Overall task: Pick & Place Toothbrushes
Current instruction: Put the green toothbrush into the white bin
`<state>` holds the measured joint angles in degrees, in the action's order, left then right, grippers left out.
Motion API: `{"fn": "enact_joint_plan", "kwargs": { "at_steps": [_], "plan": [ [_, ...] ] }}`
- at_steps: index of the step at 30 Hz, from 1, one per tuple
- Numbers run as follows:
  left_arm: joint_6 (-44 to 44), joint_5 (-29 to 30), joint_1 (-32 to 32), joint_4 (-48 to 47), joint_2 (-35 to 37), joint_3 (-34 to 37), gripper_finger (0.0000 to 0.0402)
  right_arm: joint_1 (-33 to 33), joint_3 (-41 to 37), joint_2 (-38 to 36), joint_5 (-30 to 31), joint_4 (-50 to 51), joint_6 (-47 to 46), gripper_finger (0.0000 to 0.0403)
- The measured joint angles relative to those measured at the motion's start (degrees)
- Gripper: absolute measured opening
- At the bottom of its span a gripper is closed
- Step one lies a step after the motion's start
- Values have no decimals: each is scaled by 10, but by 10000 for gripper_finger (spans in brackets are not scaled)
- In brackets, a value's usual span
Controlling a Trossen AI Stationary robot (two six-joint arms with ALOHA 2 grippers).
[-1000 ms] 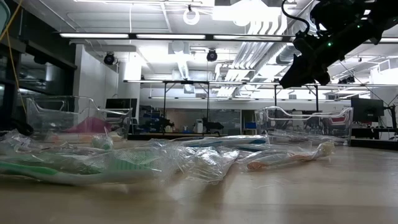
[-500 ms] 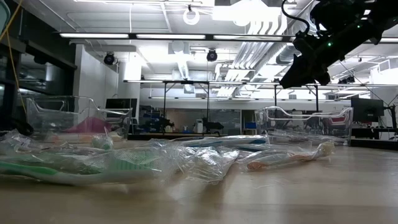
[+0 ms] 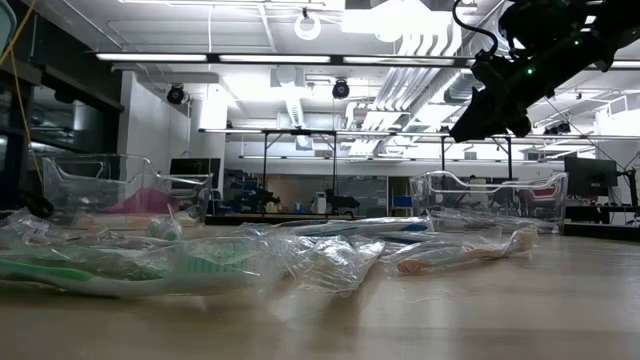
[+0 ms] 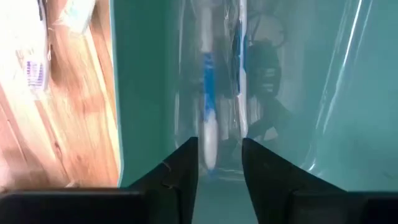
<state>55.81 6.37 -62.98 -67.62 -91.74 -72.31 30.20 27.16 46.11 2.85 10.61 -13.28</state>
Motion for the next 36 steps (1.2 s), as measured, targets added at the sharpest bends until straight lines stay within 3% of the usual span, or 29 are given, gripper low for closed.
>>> {"fn": "enact_joint_plan", "kwargs": {
  "at_steps": [7, 16, 29, 36],
  "plan": [
    [0, 10, 0, -4, 4, 0, 135, 0, 0, 0, 0, 0, 0, 113],
    [0, 80, 0, -58, 40, 0, 136, 0, 0, 0, 0, 0, -4, 113],
    [0, 255, 2, -185, 75, 0, 136, 0, 0, 31, 0, -2, -2, 113],
    [-102, 256, 79, -186, 75, 0, 136, 0, 0, 53, -2, -35, 11, 113]
  ]
}}
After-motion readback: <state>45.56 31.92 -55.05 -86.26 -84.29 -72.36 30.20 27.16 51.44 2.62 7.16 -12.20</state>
